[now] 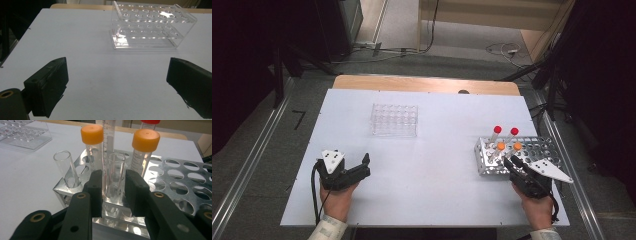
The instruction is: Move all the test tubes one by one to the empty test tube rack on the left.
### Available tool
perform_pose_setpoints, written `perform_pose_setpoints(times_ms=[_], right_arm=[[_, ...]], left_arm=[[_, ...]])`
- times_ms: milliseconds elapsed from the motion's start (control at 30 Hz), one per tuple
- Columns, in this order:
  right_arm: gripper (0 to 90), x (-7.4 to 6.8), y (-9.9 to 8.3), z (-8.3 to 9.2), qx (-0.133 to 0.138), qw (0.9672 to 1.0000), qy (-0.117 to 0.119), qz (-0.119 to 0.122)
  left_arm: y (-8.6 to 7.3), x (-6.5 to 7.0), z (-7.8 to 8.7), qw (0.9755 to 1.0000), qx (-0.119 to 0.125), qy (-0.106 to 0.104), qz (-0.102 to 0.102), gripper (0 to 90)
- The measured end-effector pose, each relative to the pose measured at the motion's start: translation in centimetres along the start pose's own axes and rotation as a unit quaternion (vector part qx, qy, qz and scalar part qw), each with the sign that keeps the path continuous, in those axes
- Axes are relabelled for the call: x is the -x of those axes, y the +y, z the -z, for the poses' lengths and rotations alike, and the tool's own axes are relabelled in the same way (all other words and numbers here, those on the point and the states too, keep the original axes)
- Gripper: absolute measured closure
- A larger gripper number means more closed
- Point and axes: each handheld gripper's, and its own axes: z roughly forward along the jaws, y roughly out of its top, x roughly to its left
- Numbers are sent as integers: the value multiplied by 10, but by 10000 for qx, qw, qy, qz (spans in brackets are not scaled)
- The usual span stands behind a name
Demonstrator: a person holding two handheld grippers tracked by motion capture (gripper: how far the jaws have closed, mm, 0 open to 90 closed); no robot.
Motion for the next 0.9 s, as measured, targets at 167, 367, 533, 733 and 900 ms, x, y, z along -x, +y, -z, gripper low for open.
perform_pose_setpoints(times_ms=[167, 367, 533, 733, 900], right_arm=[[689, -2, 1, -4, -7, 10000, -16, 41], [718, 0, 1, -7, -27, 10000, -37, -6], [725, 0, 1, -6, -8, 10000, -47, -31], [728, 1, 6, 1, 159, 9998, -22, -67], [730, 1, 14, 11, 355, 9993, -5, -104]], left_arm=[[0, 0, 0, 10000, -9, -7, -12, 46], [0, 0, 0, 10000, 3, -4, 2, 46], [0, 0, 0, 10000, -1, -4, -19, 46], [0, 1, 0, 10000, -12, 1, -24, 46], [0, 1, 0, 10000, -8, -13, -19, 46]])
